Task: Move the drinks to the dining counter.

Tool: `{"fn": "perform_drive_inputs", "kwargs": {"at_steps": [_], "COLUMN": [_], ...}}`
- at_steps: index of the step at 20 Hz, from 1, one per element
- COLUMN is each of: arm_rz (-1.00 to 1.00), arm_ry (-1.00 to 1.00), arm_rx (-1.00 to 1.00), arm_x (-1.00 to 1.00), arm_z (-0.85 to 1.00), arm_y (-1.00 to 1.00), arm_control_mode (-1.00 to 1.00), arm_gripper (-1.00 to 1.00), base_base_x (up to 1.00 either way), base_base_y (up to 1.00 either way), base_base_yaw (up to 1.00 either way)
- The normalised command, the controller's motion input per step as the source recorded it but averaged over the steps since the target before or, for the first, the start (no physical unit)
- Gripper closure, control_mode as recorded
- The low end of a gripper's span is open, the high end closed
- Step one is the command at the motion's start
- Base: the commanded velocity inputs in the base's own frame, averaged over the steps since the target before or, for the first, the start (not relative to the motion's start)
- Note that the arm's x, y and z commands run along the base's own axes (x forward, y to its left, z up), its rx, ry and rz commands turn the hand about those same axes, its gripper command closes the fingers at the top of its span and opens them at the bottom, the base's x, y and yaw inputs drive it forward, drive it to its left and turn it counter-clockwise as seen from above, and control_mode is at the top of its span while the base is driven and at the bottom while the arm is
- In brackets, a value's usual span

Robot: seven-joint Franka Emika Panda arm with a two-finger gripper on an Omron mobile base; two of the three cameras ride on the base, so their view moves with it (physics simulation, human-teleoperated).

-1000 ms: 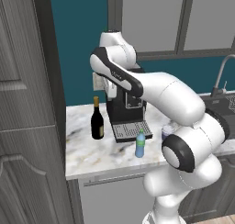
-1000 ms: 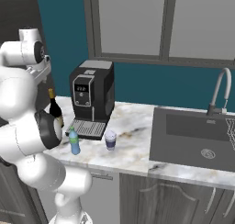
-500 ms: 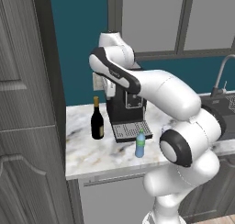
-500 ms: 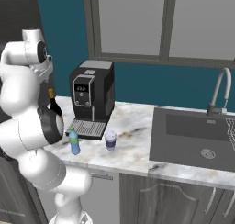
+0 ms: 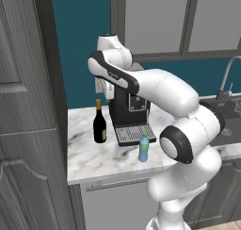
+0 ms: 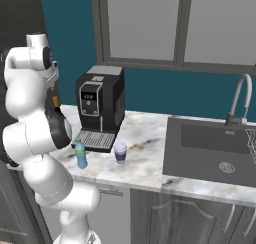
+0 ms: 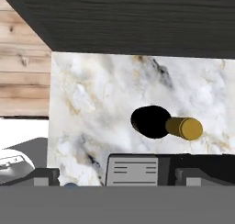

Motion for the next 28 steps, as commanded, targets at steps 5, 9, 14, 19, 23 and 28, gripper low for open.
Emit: {"fn": "perform_drive_inputs", "kwargs": {"at_steps": [5, 9, 14, 19, 23, 28], "arm_rz": [0.00, 0.00, 0.00, 0.00, 0.00, 0.00], "arm_ry": [0.00, 0.00, 0.00, 0.00, 0.00, 0.00], "arm_rx": [-0.01, 0.00, 0.00, 0.00, 0.00, 0.00], "arm_x": [0.16, 0.26, 0.29, 0.27, 0.29, 0.08], "arm_z": [-0.05, -0.09, -0.13, -0.11, -0.07, -0.02], "arm_y": [0.09, 0.02, 0.07, 0.15, 0.12, 0.03], "arm_control_mode": [-1.00, -1.00, -1.00, -1.00, -1.00, -1.00], "arm_gripper": [-1.00, -1.00, -1.00, -1.00, -1.00, -1.00], "base_base_x": [0.00, 0.00, 0.00, 0.00, 0.00, 0.00], "base_base_y": [0.00, 0.00, 0.00, 0.00, 0.00, 0.00], "base_base_yaw": [0.00, 0.00, 0.00, 0.00, 0.00, 0.00]}}
